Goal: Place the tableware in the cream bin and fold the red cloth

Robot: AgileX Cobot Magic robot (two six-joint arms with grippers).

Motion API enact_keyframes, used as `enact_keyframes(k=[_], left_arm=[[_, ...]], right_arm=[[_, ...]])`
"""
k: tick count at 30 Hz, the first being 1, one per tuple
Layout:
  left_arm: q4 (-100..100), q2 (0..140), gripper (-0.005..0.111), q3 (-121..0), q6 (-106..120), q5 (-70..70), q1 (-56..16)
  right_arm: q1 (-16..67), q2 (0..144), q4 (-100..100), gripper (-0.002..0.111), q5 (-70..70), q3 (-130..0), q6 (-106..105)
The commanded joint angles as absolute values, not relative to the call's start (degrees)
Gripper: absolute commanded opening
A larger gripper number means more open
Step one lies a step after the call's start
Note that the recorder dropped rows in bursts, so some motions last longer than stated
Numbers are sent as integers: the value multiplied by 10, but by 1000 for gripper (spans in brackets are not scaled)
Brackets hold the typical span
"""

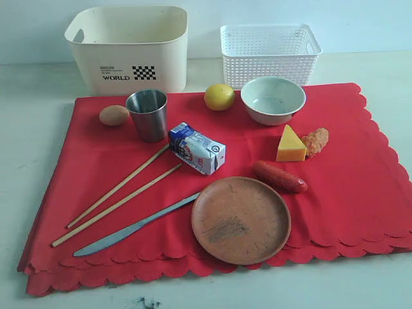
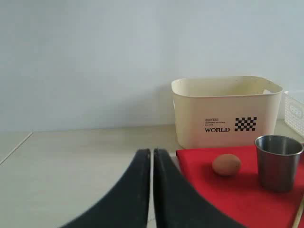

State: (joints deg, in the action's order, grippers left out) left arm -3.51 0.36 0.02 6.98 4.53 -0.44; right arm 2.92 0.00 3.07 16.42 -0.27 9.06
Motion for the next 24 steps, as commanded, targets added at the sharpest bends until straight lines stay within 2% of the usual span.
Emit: enact_keyframes(k=[1,20,24], left_arm=[[-38,0,5,0,68,46,-5],[-38,0,5,0,68,46,-5],[-38,0,5,0,68,46,-5]], right_arm=[[30,0,25,0,162,0,86],[30,0,25,0,162,0,86],[30,0,35,0,117,0,96]])
